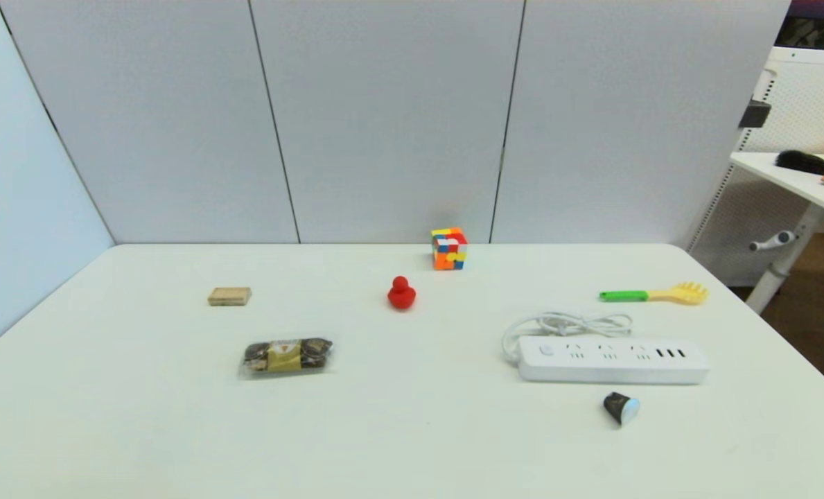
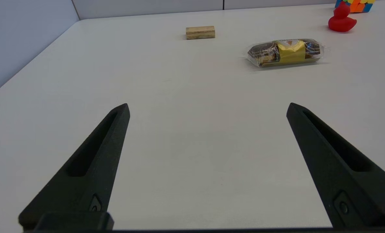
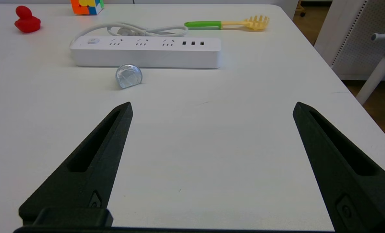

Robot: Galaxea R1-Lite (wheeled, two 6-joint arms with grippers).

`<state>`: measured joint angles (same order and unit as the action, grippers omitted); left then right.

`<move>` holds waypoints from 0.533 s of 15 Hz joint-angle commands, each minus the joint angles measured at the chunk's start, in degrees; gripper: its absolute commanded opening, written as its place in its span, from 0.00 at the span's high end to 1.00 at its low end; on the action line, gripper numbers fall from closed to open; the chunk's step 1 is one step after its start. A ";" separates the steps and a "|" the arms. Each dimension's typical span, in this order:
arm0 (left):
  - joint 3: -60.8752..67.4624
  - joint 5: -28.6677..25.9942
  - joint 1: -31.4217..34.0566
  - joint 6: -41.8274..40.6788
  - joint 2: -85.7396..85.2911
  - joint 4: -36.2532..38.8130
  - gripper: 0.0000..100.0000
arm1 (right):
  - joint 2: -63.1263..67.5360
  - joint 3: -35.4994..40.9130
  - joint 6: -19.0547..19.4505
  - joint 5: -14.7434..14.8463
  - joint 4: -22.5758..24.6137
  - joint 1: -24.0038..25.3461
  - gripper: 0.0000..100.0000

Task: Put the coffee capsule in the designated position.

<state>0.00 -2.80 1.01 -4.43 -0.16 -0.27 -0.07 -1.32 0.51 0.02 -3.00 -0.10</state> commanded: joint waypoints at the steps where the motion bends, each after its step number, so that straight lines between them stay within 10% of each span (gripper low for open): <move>1: 0.00 0.08 0.04 -0.06 0.16 0.00 0.00 | 0.07 0.00 0.02 -0.02 0.01 0.01 0.00; 8: 0.00 0.08 0.04 -0.06 0.16 0.00 0.00 | 0.07 0.17 0.54 -0.02 0.27 0.01 0.00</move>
<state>0.00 -2.72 1.01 -4.44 -0.13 -0.27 -0.07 -1.10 1.12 -0.13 -2.72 -0.10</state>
